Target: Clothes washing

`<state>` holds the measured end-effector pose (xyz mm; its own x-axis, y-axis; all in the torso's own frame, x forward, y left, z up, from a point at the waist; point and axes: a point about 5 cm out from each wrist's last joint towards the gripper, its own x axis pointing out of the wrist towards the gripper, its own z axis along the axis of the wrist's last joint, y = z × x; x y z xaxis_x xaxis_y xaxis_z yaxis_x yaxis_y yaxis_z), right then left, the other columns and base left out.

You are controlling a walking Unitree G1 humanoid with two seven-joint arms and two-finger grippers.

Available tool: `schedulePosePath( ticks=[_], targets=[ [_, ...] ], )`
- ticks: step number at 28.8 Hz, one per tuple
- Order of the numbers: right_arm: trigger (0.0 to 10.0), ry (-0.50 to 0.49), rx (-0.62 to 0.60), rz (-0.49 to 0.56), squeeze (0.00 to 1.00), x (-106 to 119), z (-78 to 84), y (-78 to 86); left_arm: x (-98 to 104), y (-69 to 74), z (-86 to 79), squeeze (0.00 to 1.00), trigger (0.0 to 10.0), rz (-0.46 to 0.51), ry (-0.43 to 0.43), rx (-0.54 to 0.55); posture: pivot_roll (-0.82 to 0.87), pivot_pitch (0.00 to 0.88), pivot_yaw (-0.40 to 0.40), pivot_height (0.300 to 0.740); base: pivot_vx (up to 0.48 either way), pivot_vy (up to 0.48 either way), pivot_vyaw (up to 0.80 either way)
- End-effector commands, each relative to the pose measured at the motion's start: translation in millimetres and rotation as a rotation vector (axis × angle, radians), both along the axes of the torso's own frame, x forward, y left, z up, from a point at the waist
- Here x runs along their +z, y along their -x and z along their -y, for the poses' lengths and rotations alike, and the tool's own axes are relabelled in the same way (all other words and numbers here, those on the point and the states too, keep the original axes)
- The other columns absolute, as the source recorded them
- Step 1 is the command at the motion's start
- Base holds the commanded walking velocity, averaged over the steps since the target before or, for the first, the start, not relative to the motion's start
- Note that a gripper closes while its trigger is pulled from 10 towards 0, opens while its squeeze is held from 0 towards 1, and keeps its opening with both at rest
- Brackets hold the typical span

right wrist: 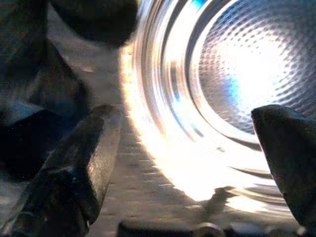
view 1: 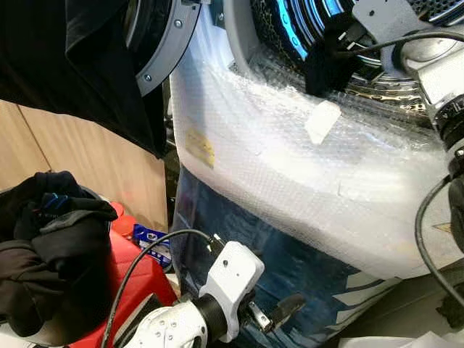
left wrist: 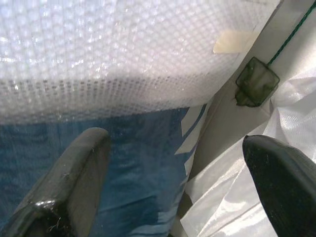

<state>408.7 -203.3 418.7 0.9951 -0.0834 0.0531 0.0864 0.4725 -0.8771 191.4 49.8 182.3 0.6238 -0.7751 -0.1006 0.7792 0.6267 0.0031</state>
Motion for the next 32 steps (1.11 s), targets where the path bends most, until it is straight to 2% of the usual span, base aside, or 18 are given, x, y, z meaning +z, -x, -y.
schedulePosePath(
  ticks=[1,2,3,4,5,7,8,9,11,14,15,16,19,22,23,27,30,32],
  targets=[
    [10.0,0.212,-0.062,0.127,0.00,14.8,8.0,5.0,-0.3,1.3,3.6,0.00,10.0,-0.007,0.019,-0.027,0.02,0.029,-0.169,0.740,0.000,0.000,0.00],
    [10.0,0.212,-0.062,0.127,0.00,14.8,8.0,5.0,-0.3,1.3,3.6,0.00,10.0,-0.007,0.019,-0.027,0.02,0.029,-0.169,0.740,0.000,0.000,0.00],
    [10.0,0.301,-0.088,0.181,0.00,19.2,10.2,6.7,-0.2,1.4,4.1,0.00,10.0,-0.006,0.021,-0.028,0.02,0.031,-0.171,0.740,0.000,0.000,0.00],
    [10.0,0.206,-0.101,0.183,0.00,20.3,15.8,8.0,-0.5,1.7,4.5,0.00,10.0,-0.009,0.023,-0.027,0.02,0.032,-0.173,0.740,0.000,0.000,0.00],
    [10.0,0.206,-0.101,0.183,0.00,20.3,15.8,8.0,-0.5,1.7,4.5,0.00,10.0,-0.009,0.023,-0.027,0.02,0.032,-0.173,0.740,0.000,0.000,0.00],
    [10.0,0.075,-0.084,0.187,0.00,20.9,18.5,8.8,-0.4,2.4,4.8,0.00,10.0,-0.010,0.027,-0.024,0.03,0.036,-0.176,0.740,0.000,0.000,0.00],
    [10.0,-0.071,-0.039,0.154,0.00,18.3,16.8,7.8,-0.5,2.6,4.7,0.00,10.0,-0.011,0.027,-0.021,0.04,0.037,-0.179,0.740,0.000,0.000,0.00],
    [10.0,-0.296,0.063,0.101,0.00,15.3,10.5,6.4,-0.7,3.0,4.3,0.00,10.0,-0.012,0.027,-0.015,0.04,0.037,-0.180,0.740,0.000,0.000,0.00],
    [10.0,-0.349,0.095,0.091,0.00,14.9,8.3,6.1,-0.7,3.2,4.1,0.00,10.0,-0.012,0.027,-0.013,0.04,0.037,-0.181,0.740,0.000,0.000,0.00],
    [10.0,-0.627,0.278,0.003,0.00,12.3,-3.7,5.7,-1.0,2.8,1.8,0.00,10.0,-0.010,0.026,0.001,0.05,0.031,-0.177,0.740,0.000,0.000,0.00],
    [10.0,-0.627,0.278,0.003,0.00,12.3,-3.7,5.7,-1.0,2.8,1.8,0.00,10.0,-0.010,0.026,0.001,0.05,0.031,-0.177,0.740,0.000,0.000,0.00],
    [10.0,-0.715,0.383,0.028,0.00,19.5,-10.5,7.7,-0.6,0.6,0.2,0.00,10.0,0.001,0.022,0.016,0.05,0.027,-0.174,0.740,0.000,0.000,0.00],
    [10.0,-0.761,0.501,0.091,0.00,31.6,-15.2,12.4,-0.1,-3.1,-1.9,0.00,10.0,0.015,0.016,0.037,0.05,0.024,-0.169,0.740,0.000,0.000,0.00],
    [10.0,-0.925,0.695,0.158,0.00,40.3,-14.1,19.3,1.2,-9.9,-3.5,0.00,10.0,0.037,0.015,0.059,0.04,0.014,-0.160,0.740,0.000,0.000,0.00],
    [10.0,-0.925,0.695,0.158,0.00,40.3,-14.1,19.3,1.2,-9.9,-3.5,0.00,10.0,0.037,0.015,0.059,0.04,0.014,-0.160,0.740,0.000,0.000,0.00],
    [10.0,-1.094,0.883,0.250,0.00,33.1,-1.6,24.8,4.0,-21.9,-9.0,0.00,10.0,0.078,0.014,0.133,0.04,0.001,-0.146,0.740,0.000,0.000,0.00],
    [10.0,-1.004,0.990,0.320,0.00,21.1,3.5,32.8,4.7,-30.8,-16.6,0.00,10.0,0.098,0.016,0.200,0.04,0.000,-0.138,0.740,0.000,0.000,0.00],
    [10.0,-1.005,1.009,0.317,0.00,16.9,4.3,34.0,4.9,-33.4,-19.2,0.00,10.0,0.109,0.012,0.221,0.04,0.000,-0.133,0.740,0.000,0.000,0.00]
  ],
)
